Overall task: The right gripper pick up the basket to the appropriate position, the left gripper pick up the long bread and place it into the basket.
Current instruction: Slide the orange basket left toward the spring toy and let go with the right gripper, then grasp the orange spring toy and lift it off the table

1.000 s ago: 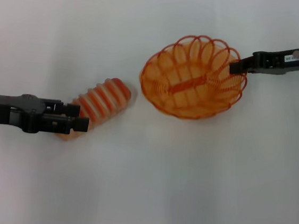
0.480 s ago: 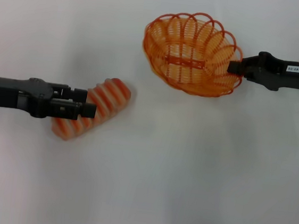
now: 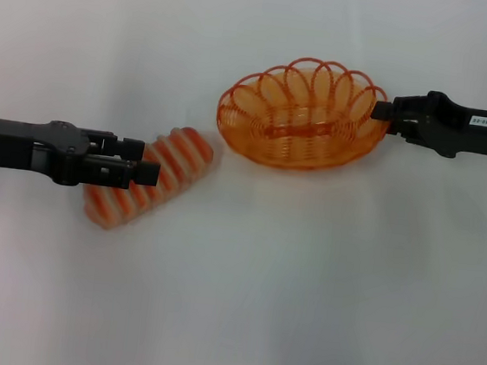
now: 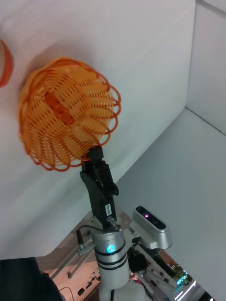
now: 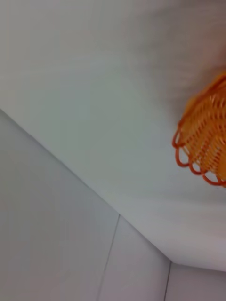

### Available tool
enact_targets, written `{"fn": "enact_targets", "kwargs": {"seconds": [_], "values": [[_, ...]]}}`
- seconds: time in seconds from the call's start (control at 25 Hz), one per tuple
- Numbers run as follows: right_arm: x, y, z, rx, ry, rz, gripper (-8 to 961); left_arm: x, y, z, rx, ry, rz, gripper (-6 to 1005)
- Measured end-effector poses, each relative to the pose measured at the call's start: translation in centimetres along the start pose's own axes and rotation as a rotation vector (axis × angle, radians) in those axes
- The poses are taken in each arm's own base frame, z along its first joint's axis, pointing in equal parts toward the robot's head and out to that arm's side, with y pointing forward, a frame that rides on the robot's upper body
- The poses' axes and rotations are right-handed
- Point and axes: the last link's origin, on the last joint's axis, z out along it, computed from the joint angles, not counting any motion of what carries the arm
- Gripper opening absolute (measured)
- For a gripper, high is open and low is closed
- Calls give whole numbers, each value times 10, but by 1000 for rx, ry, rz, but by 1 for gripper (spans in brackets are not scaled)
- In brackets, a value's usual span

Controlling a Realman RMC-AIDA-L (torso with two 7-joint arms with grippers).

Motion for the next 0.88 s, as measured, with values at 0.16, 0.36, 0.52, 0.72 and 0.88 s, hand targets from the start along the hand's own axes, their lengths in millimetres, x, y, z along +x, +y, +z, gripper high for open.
{"fn": "enact_targets", "kwargs": {"seconds": [0.16,0.36,0.52,0.72,0.88], "values": [[2,-3,-2,-5,-14,8,287,0,0,0,2,1,0,757],[-12,-15,-26,3,-147,-47,401,1,-1,0,3,3,0,757],[-31,-12,-49,-22,-281,-149,534,0,-1,-1,6,16,-4,758],[-41,20,-74,-180,-417,-507,530,-1,1,-1,-4,30,-4,758],[-18,45,-74,-336,-311,-831,527,-3,1,0,-6,36,-12,759]]}}
